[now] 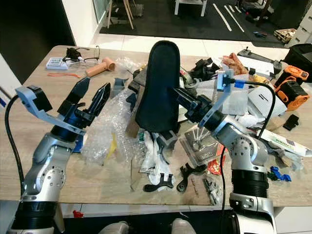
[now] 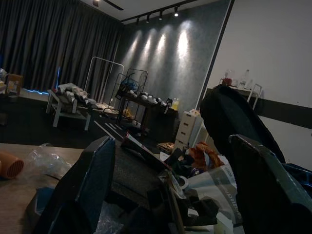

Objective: Picking trash to rubbish bin

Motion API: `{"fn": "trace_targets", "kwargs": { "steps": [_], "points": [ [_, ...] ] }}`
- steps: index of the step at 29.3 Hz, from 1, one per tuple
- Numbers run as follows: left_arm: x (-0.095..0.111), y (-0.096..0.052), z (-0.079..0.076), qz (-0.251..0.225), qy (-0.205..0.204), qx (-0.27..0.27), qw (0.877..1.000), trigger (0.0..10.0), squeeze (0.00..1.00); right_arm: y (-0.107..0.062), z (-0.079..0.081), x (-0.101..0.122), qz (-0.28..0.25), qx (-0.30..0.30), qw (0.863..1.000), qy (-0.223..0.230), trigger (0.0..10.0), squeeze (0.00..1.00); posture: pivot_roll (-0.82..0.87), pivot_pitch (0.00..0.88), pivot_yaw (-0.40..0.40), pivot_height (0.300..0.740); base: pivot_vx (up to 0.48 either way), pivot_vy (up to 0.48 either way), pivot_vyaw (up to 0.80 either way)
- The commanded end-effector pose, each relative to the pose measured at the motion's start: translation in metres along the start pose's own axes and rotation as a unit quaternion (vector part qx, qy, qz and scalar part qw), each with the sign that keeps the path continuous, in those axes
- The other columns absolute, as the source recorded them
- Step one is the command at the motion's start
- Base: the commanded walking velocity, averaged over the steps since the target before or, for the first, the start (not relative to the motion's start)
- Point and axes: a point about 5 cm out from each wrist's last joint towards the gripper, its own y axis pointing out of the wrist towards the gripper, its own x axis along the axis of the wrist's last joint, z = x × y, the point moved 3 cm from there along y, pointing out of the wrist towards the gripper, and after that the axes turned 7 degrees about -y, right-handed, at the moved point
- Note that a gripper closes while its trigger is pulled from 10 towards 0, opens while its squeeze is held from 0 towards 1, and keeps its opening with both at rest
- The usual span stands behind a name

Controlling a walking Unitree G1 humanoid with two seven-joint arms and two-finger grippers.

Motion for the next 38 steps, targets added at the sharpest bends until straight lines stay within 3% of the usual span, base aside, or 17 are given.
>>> {"fn": "trace_targets", "kwargs": {
  "steps": [1,16,19,29,38],
  "points": [
    [-0.006,0.0,-0.002,0.011,-0.003,0.0,1.0,10.0,0.0,-0.002,-0.001,0.004,-0.01,-0.004,1.0,-0.012,10.0,0.0,-0.01,0.0,-0.061,0.74,0.0,0.0,0.0],
    [-0.027,-0.002,-0.01,0.047,0.004,-0.005,0.999,10.0,0.0,0.001,0.001,-0.006,0.007,0.0,1.0,-0.018,10.0,0.0,-0.05,0.0,-0.05,0.74,0.0,0.0,0.0],
    [-0.041,-0.006,-0.005,0.074,-0.006,0.043,0.996,10.0,0.0,0.002,0.002,-0.016,0.023,-0.002,0.999,-0.03,10.0,0.0,-0.06,0.0,-0.041,0.74,0.0,0.0,0.0],
    [-0.033,-0.019,0.021,0.08,0.017,0.123,0.989,10.0,0.0,0.003,-0.003,-0.017,0.016,-0.016,0.999,-0.039,10.0,0.0,-0.04,0.0,-0.039,0.74,0.0,0.0,0.0],
    [-0.036,-0.015,0.024,0.1,0.028,0.132,0.986,10.0,0.0,0.003,-0.004,-0.014,0.007,-0.022,0.998,-0.051,10.0,0.0,-0.04,0.0,-0.031,0.74,-0.055,0.0,0.0]
  ]
}}
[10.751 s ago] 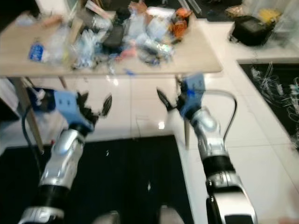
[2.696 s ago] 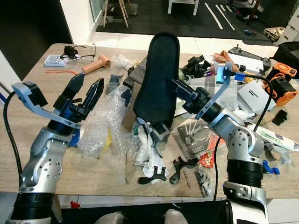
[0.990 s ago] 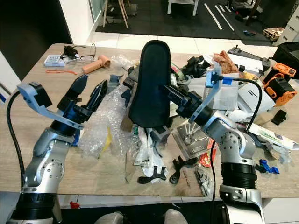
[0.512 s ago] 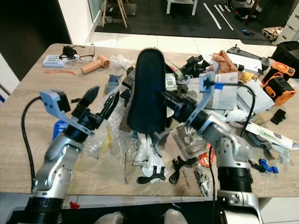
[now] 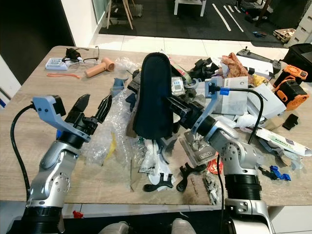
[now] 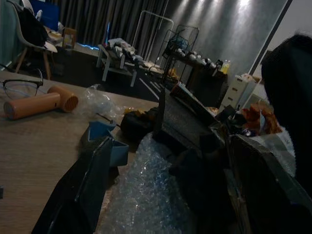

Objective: Picking trash to rubbish bin

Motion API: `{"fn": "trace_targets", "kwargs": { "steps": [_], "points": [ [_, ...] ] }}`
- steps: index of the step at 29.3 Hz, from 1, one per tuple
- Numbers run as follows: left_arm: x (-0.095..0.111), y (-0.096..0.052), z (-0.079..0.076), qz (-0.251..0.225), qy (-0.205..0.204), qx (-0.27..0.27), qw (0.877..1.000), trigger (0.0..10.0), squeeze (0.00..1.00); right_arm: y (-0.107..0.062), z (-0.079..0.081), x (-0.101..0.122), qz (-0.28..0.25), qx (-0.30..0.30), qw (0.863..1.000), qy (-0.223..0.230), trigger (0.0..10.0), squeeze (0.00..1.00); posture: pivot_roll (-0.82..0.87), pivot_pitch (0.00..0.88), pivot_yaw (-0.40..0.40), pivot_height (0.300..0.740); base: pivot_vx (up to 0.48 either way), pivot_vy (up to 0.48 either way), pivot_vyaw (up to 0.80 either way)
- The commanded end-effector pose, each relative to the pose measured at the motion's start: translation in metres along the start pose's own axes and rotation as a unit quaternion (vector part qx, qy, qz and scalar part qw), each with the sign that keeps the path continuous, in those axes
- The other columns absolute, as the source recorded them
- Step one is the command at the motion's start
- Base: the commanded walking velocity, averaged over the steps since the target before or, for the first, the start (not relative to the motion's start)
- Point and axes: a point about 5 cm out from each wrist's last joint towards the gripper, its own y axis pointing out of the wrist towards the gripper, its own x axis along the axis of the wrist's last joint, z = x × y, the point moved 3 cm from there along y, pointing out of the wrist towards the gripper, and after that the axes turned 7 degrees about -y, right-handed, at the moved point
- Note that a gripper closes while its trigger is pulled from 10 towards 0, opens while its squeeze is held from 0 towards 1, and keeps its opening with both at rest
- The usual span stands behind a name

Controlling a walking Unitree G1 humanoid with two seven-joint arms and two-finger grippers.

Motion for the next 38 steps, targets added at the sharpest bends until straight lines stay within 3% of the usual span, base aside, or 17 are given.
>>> {"fn": "trace_targets", "kwargs": {
  "steps": [1,13,19,31,38],
  "points": [
    [-0.004,0.001,0.0,0.02,0.01,0.001,1.0,10.0,0.0,-0.001,-0.002,0.009,-0.02,-0.004,1.0,-0.012,10.0,0.0,-0.04,0.0,-0.031,0.74,-0.277,0.0,0.0],
    [-0.003,0.004,0.0,0.017,0.025,0.005,1.0,10.0,0.0,0.0,0.016,0.022,-0.042,0.049,0.998,-0.017,10.0,0.0,-0.04,0.0,-0.036,0.74,-0.332,0.0,0.0],
    [-0.002,0.004,-0.001,0.018,0.028,0.004,0.999,10.0,0.0,0.0,0.017,0.02,-0.036,0.054,0.998,-0.023,10.0,0.0,-0.04,0.0,-0.036,0.74,-0.367,0.0,0.0],
    [-0.006,0.006,-0.004,0.021,0.03,0.001,0.999,10.0,0.0,0.002,0.01,0.005,0.003,0.03,0.998,-0.053,10.0,0.0,-0.04,0.0,-0.036,0.74,-0.378,0.0,0.0],
    [-0.012,0.006,-0.01,0.026,0.034,-0.014,0.999,10.0,0.0,0.002,-0.008,-0.003,0.028,-0.027,0.997,-0.061,10.0,0.0,-0.04,0.0,-0.038,0.74,-0.349,0.0,0.0]
  ]
}}
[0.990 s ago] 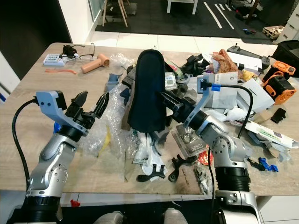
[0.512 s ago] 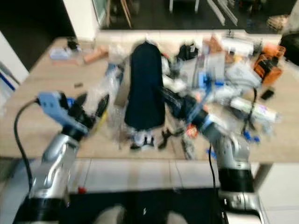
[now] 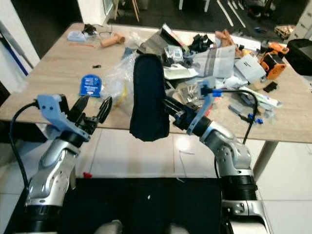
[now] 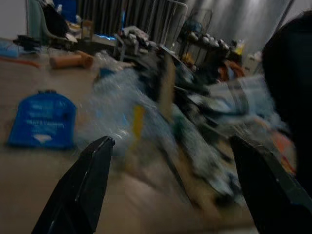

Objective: Picking trash to rubbish bin

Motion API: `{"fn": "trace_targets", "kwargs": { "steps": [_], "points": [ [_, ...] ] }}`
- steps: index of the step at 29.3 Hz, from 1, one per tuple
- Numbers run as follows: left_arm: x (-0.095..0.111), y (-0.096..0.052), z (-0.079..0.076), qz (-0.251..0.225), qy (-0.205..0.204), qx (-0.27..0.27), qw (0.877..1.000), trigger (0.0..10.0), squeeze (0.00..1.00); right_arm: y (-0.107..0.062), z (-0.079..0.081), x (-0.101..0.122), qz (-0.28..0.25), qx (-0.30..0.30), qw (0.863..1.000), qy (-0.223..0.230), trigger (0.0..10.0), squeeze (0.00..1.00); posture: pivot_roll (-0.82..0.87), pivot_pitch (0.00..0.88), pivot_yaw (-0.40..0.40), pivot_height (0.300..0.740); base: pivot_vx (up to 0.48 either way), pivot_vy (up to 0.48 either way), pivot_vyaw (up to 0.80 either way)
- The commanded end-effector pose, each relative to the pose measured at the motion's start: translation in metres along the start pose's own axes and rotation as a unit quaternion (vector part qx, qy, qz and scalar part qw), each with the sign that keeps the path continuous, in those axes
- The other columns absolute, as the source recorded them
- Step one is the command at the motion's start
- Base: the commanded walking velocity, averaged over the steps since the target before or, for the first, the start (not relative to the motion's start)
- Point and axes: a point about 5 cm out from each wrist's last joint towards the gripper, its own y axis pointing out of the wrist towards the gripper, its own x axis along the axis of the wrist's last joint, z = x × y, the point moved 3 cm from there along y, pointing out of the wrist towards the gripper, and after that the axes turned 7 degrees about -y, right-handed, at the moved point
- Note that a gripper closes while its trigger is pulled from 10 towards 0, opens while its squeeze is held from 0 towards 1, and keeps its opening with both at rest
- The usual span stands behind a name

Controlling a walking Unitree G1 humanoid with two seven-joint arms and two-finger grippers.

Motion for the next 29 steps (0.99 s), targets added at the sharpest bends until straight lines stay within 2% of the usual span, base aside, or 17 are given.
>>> {"fn": "trace_targets", "kwargs": {
  "steps": [1,5,10,29],
  "points": [
    [-0.007,0.001,-0.006,0.01,0.012,-0.016,1.0,10.0,0.0,-0.002,-0.005,0.002,0.002,-0.014,1.0,-0.011,10.0,0.0,-0.04,0.0,-0.038,0.74,0.0,0.0,0.0],
    [-0.013,0.001,-0.009,0.022,0.023,-0.023,0.999,10.0,0.0,-0.001,-0.007,-0.001,0.009,-0.02,1.0,-0.015,10.0,0.0,-0.04,0.0,-0.038,0.74,0.0,0.0,-0.59],
    [-0.018,0.002,-0.02,0.019,0.017,-0.05,0.998,10.0,0.0,-0.002,-0.017,-0.009,0.01,-0.051,0.999,-0.011,10.0,0.0,-0.01,0.0,-0.053,0.74,0.0,0.0,-0.76],
    [-0.021,0.0,-0.023,0.008,0.007,-0.067,0.998,10.0,0.0,0.003,-0.016,-0.026,0.034,-0.049,0.998,-0.019,10.0,0.0,0.0,0.0,-0.065,0.74,0.0,0.0,-0.74]
  ]
}}
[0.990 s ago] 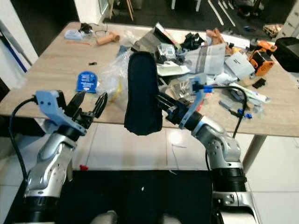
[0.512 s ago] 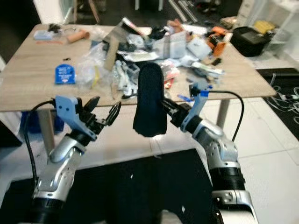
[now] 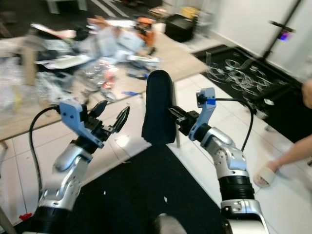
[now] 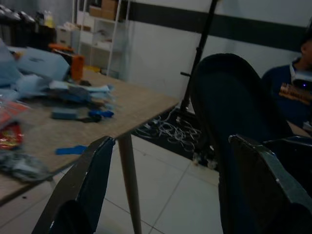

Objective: Picking trash to rubbish bin

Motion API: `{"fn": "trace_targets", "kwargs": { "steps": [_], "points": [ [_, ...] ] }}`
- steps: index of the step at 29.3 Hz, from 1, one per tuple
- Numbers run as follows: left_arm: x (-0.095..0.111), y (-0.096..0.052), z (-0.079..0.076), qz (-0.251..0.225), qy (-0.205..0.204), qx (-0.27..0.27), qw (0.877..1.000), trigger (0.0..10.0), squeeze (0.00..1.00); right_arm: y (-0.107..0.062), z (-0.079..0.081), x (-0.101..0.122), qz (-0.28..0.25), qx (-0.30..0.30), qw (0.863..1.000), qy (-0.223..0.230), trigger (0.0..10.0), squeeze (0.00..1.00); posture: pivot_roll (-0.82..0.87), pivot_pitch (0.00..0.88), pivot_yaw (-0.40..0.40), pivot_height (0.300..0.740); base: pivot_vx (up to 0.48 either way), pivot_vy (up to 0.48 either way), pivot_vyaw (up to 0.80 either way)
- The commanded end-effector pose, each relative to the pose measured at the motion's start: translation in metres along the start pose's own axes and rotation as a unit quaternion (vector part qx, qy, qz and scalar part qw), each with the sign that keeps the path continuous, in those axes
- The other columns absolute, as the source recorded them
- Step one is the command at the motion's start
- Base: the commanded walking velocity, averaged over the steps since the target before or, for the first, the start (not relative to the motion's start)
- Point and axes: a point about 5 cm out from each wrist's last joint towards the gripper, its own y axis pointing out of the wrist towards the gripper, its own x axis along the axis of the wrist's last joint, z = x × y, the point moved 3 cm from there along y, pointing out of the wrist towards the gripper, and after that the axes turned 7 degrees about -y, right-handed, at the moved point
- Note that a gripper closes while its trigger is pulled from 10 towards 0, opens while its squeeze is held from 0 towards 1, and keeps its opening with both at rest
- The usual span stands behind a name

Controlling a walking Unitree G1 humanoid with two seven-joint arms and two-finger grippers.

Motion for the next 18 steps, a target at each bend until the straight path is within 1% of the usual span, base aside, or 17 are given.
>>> {"fn": "trace_targets", "kwargs": {
  "steps": [1,8,18],
  "points": [
    [-0.0024,0.0003,-0.0019,-0.001,-0.009,-0.003,1.0,10.0,0.0,0.0031,0.0014,0.0034,-0.006,0.007,1.0,-0.012,10.0,0.0,0.0,0.0,-0.065,0.74,0.0,0.0,-0.74],
    [-0.004,0.0012,-0.0025,0.002,-0.01,-0.011,1.0,10.0,0.0,0.0052,0.0018,0.0032,-0.003,0.01,1.0,-0.017,10.0,0.0,-0.02,0.0,-0.051,0.74,0.0,0.0,-0.74],
    [-0.0039,0.0005,-0.001,0.0,-0.021,-0.011,1.0,10.0,0.0,0.006,0.0018,0.0033,-0.01,0.014,1.0,-0.012,10.0,0.0,-0.03,0.0,-0.033,0.74,0.0,0.0,-0.74]
  ]
}}
